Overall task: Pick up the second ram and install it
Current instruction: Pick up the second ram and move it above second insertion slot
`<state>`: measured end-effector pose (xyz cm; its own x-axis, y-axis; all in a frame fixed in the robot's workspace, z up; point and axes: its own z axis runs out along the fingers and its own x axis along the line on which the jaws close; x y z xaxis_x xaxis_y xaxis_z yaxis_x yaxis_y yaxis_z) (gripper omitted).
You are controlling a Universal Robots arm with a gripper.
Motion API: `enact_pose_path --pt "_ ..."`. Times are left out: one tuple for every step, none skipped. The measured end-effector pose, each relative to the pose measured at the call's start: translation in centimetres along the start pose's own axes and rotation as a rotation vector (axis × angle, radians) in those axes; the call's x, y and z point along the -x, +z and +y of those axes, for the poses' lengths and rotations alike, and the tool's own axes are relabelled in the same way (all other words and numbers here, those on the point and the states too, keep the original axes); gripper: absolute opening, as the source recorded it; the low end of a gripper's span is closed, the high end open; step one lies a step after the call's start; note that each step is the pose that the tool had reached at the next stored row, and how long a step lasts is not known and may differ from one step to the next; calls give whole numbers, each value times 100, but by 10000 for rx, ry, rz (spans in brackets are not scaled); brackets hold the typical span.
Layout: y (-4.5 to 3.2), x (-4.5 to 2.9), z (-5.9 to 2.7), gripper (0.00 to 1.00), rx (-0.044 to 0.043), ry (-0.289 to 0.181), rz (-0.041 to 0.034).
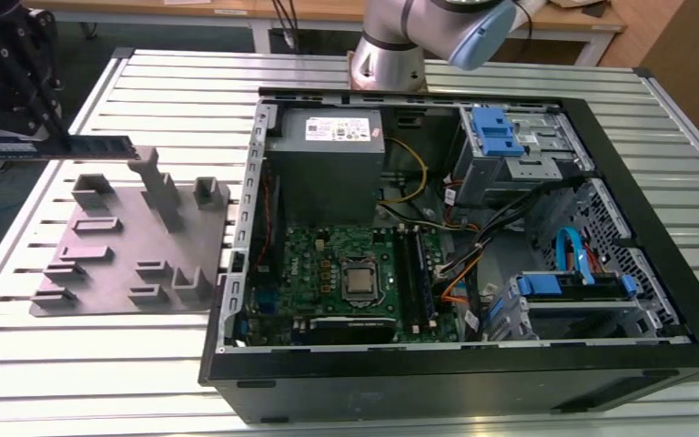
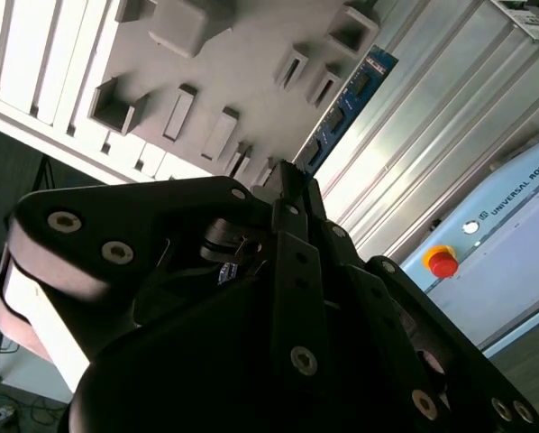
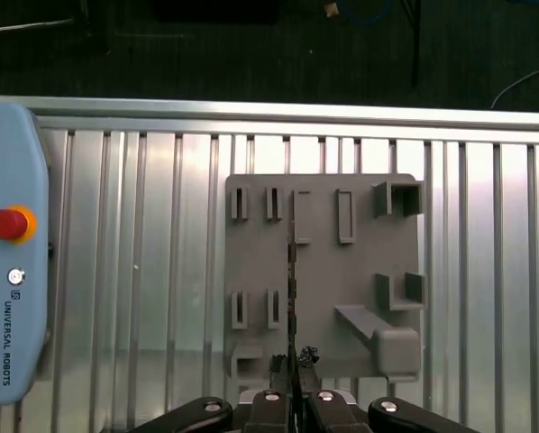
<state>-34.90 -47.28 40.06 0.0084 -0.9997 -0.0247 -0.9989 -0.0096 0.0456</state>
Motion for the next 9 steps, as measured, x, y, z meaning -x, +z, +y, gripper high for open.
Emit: enact_pose_path --pt "-1 0 -26 11 1 0 0" --pt "-3 0 -52 11 2 0 0" --pt "-4 -1 -77 11 3 0 0" --pt "-5 -1 -103 11 5 1 0" --pt "-5 -1 -122 11 4 0 -1" --pt "-6 -1 -137 11 5 0 0" --pt "-7 -1 -155 11 6 0 -1" --pt "-8 -2 -174 11 6 0 0" --pt "-9 -2 -194 11 8 0 0"
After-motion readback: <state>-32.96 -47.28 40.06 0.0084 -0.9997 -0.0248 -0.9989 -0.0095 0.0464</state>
